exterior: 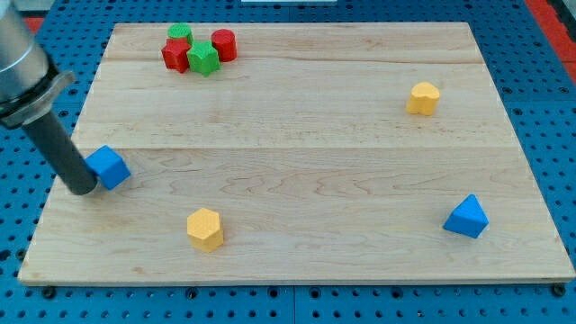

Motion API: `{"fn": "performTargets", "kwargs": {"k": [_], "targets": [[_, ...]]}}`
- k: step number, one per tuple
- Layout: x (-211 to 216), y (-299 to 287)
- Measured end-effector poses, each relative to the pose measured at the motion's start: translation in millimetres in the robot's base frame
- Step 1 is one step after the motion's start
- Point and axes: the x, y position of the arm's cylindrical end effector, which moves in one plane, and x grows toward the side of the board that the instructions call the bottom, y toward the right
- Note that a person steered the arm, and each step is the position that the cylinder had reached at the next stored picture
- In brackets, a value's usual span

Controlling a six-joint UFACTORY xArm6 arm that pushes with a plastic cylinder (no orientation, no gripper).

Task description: Move your arm to the bottom of the yellow hexagon

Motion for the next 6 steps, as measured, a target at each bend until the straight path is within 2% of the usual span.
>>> {"fn": "performTargets", "kwargs": {"k": [1,2,3,4,5,6], "targets": [[-35,30],[0,95],[72,98],[121,100],[110,164],[83,166]]}}
